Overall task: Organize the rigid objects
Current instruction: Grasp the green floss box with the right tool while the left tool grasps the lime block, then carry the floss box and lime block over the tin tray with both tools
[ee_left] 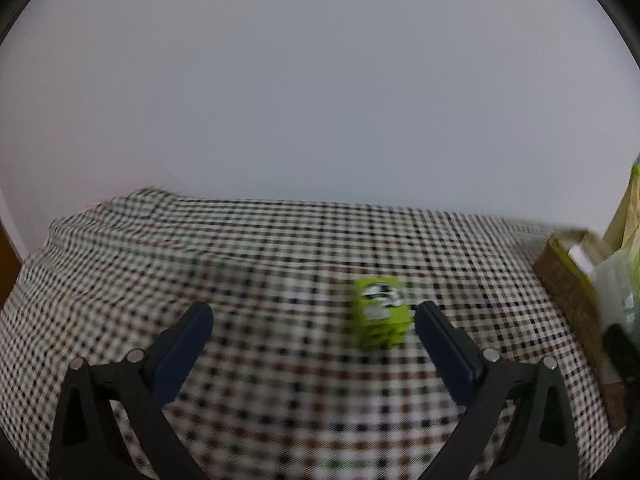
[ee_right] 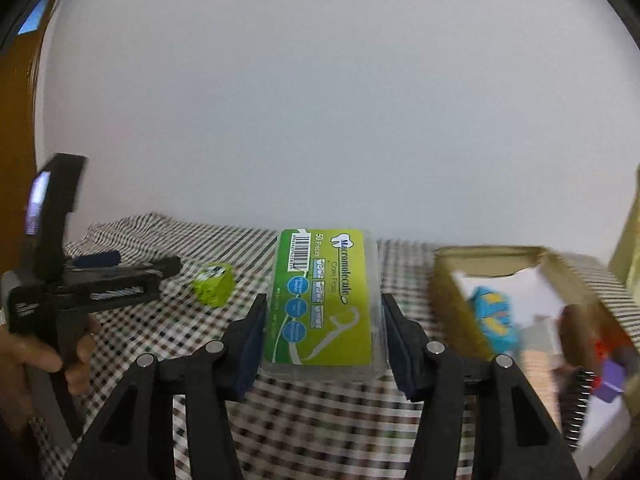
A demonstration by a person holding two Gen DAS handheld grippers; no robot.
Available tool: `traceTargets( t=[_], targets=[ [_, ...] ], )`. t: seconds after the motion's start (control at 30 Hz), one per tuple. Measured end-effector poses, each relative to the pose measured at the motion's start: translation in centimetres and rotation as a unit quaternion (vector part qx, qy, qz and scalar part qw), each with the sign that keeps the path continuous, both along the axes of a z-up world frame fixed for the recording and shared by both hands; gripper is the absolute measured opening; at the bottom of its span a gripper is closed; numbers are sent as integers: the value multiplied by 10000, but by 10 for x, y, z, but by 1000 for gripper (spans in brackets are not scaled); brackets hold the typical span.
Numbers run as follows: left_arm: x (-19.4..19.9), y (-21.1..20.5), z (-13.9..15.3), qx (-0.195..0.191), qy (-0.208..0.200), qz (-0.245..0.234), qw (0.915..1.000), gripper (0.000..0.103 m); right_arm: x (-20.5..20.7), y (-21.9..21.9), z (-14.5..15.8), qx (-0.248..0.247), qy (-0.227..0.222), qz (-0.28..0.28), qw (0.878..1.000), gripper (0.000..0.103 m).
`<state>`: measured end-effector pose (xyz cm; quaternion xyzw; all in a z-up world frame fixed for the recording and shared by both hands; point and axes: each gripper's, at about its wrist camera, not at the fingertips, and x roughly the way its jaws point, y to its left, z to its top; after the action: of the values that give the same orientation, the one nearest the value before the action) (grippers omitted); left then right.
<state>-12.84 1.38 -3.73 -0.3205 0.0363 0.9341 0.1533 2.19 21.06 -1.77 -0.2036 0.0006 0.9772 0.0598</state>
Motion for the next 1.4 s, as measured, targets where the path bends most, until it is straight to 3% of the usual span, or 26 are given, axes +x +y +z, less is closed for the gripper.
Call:
traceTargets(
  t=[0.07, 0.13, 0.27, 0.4, 0.47, 0.5, 0.63, 0.73, 0.83, 0.9, 1.13, 1.4],
  targets=[
    [-9, 20, -4, -165, -242, -51, 9996, 93, 3, 2, 2, 127, 111, -103, 9998, 56],
    [-23, 31, -12, -112, -595, -65, 9981, 76, 4, 4, 2, 117, 129, -96, 9998, 56],
    [-42, 40, -26, 61, -1186, 47, 9929, 63, -2, 6, 4, 35, 92, -34, 9999, 56],
    [-43, 50, -25, -205, -1153, 136, 9930, 50, -6, 7, 3, -42, 41, -7, 10000, 56],
    [-43, 51, -24, -242, -1123, 150, 9933, 33, -7, 7, 3, -87, 18, 11, 10000, 56],
    [-43, 50, -24, -196, -1125, 135, 9934, 30, -9, 8, 5, -103, 23, 11, 9999, 56],
    [-40, 42, -21, -1, -1062, 211, 9941, 30, -7, 6, 7, -54, 129, -73, 9999, 56],
    [-18, 46, -5, -127, -410, 289, 9987, 30, -6, 8, 8, 17, 225, -177, 9996, 56],
    [5, 54, 8, -393, 303, 376, 9981, 30, -4, 8, 10, 91, 306, -310, 9990, 56],
    [20, 54, 11, -380, 496, 392, 9973, 30, -4, 8, 11, 158, 348, -411, 9984, 57],
    [37, 56, 15, -128, 569, 381, 9976, 30, 0, 15, 15, 124, 457, -760, 9960, 57],
    [58, 62, 15, -42, 649, 410, 9970, 30, 9, 13, 20, 136, 574, -797, 9951, 57]
  ],
)
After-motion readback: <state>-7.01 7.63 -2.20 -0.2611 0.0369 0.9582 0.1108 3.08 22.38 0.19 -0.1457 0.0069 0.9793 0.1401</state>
